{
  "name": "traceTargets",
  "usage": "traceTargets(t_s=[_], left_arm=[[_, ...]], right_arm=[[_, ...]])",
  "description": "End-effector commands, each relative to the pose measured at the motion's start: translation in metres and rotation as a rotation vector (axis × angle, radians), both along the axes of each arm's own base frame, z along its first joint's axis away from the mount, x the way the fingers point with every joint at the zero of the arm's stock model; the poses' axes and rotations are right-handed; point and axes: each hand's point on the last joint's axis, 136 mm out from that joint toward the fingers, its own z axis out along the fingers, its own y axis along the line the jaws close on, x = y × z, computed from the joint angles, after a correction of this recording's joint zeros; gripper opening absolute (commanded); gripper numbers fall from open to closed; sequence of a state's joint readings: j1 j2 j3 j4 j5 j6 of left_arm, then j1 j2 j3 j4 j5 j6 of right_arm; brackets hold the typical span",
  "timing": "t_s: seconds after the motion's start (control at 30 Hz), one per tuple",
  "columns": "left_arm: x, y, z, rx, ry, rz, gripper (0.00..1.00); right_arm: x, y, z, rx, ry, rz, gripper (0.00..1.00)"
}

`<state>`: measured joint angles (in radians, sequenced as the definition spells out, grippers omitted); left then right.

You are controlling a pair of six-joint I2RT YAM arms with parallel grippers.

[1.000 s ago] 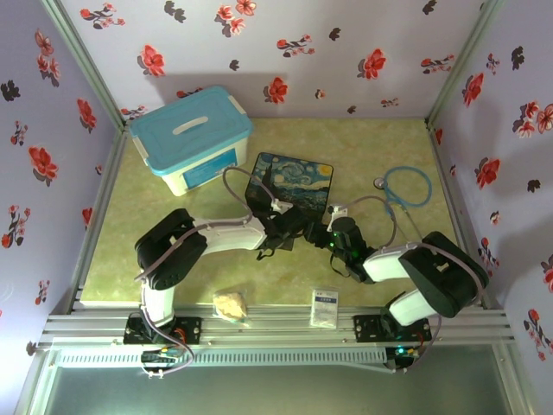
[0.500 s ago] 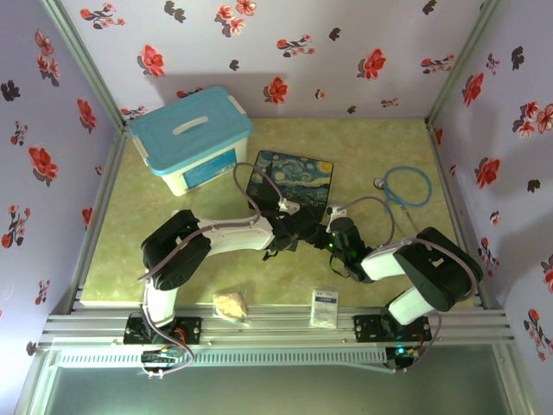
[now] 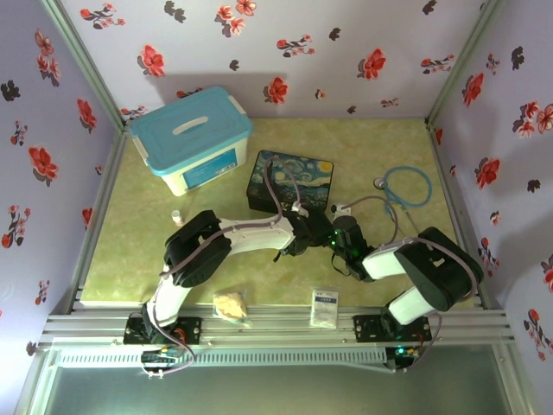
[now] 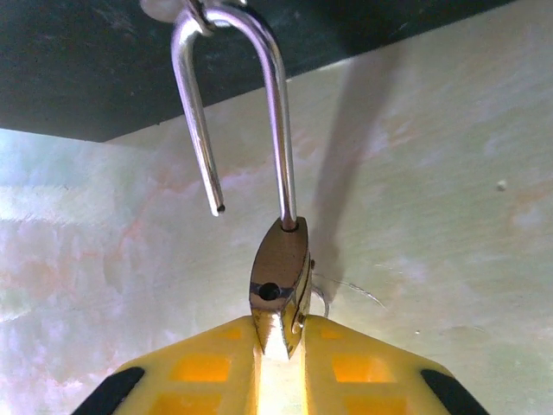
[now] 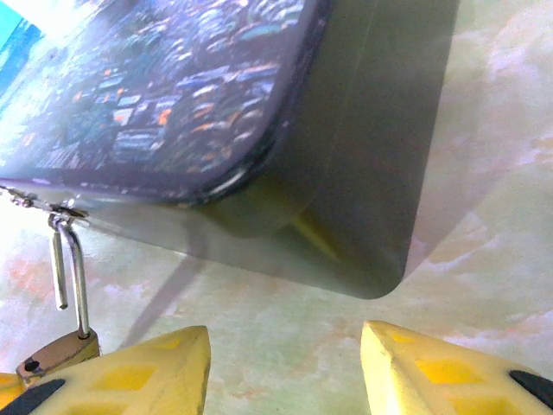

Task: Unlock the padlock with the key

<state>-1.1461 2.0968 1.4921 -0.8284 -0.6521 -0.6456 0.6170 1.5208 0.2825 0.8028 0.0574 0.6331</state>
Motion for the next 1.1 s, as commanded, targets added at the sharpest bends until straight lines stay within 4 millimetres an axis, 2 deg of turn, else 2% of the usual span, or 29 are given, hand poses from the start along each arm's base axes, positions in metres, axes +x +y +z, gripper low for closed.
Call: traceTargets(t_s=[0.0, 0.17, 0.43, 0.53, 0.63, 0.8, 0.87, 0.97, 1.07], left_arm=[[-0.002, -0.002, -0.003, 0.043, -0.009, -0.027, 0.18], [-0.007, -0.016, -0.012, -0.048, 0.029, -0.033, 0.23], [-0.012, -0.024, -0.012, -0.103, 0.047, -0.04, 0.28], [-0.013, -0.024, 0.002, -0.173, 0.041, -0.032, 0.31], [-0.009, -0.016, 0.027, -0.292, 0.035, -0.01, 0.36], [-0.008, -0.001, 0.069, -0.536, 0.015, -0.003, 0.5], [-0.008, 0.004, 0.076, -0.609, 0.029, 0.0, 0.56], [-0.001, 0.016, 0.074, -0.713, 0.065, 0.042, 0.64], [0.003, 0.02, 0.066, -0.826, 0.087, 0.089, 0.66]], right_arm=[[0.003, 0.002, 0.007, 0.008, -0.021, -0.024, 0.5], [0.001, -0.014, 0.009, 0.016, -0.031, -0.105, 0.5], [-0.002, -0.019, 0.011, -0.042, -0.036, -0.091, 0.5], [-0.002, -0.021, 0.015, -0.035, -0.041, -0.098, 0.5], [-0.003, -0.019, 0.021, -0.025, -0.038, -0.091, 0.52], [-0.007, -0.028, 0.027, -0.038, 0.011, -0.136, 0.56], [-0.01, -0.022, 0.032, -0.019, 0.006, -0.102, 0.56], [-0.017, -0.012, 0.037, -0.008, 0.012, -0.057, 0.56], [-0.027, 0.003, 0.039, -0.049, 0.012, -0.02, 0.57]])
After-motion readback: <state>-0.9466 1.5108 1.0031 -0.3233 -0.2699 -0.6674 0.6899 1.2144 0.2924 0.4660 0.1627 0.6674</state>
